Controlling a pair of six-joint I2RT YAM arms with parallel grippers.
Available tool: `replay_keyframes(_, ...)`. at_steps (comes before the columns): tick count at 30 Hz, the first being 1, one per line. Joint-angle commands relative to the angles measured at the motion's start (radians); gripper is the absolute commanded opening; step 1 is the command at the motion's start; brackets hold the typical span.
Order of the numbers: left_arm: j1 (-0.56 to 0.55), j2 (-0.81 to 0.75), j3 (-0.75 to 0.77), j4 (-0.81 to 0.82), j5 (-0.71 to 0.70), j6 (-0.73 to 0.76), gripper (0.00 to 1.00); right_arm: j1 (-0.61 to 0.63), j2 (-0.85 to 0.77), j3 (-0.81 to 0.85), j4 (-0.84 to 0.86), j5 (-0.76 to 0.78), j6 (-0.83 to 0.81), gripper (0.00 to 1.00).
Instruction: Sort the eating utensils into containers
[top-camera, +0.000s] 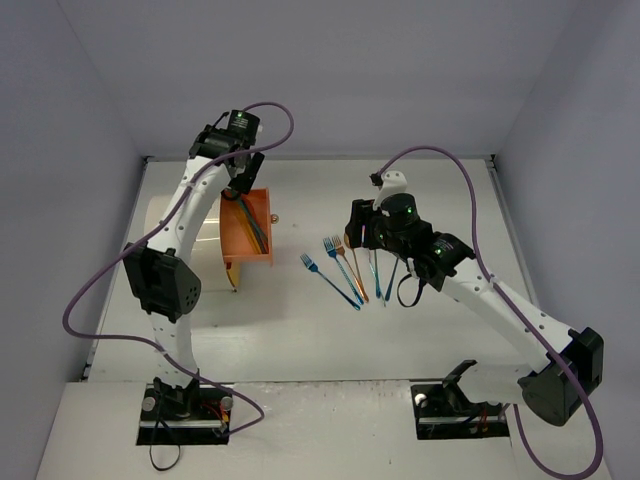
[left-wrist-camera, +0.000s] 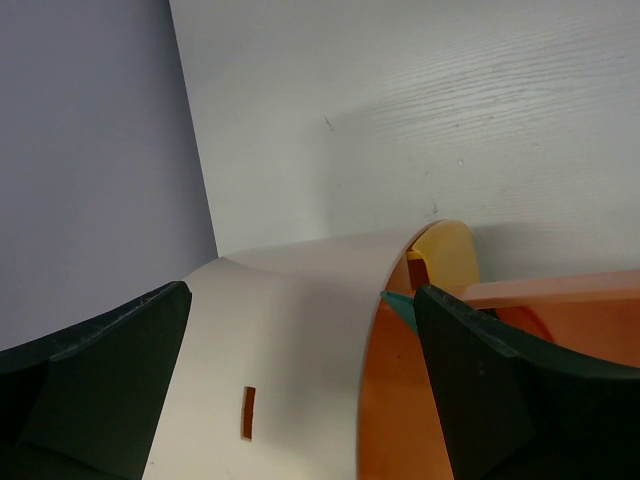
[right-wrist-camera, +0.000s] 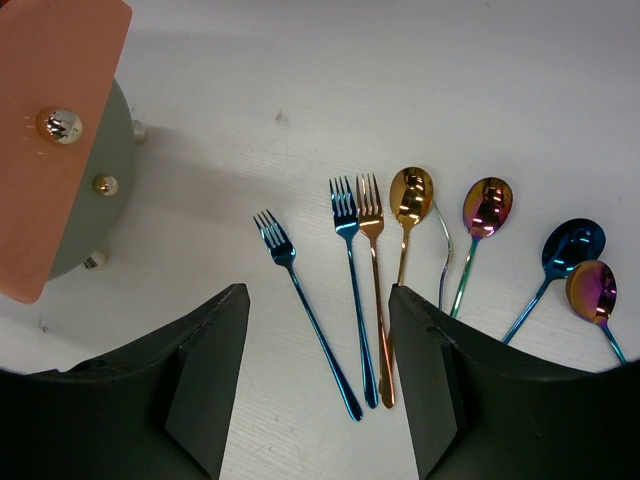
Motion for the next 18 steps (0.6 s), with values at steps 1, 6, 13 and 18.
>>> replay_keyframes(1, 0.017, -0.093, 0.001, -0.001, -0.002, -0.024, 0.93, -0.007, -0.011, 0.01, 0.06, 0.013, 0.001, 0.56)
replay_keyframes(6, 0.018, -0.108, -0.007, -0.014, 0.02, -0.036, 0.93, -0.007, -0.001, 0.026, 0.06, 0.009, -0.002, 0.56)
replay_keyframes(13, 0.019, -0.137, -0.047, -0.014, 0.041, -0.061, 0.93, -0.007, 0.003, 0.036, 0.06, 0.003, -0.003, 0.56)
replay_keyframes(18, 0.017, -0.124, -0.006, -0.008, 0.067, -0.085, 0.93, -0.007, 0.001, 0.036, 0.06, -0.005, -0.005, 0.56)
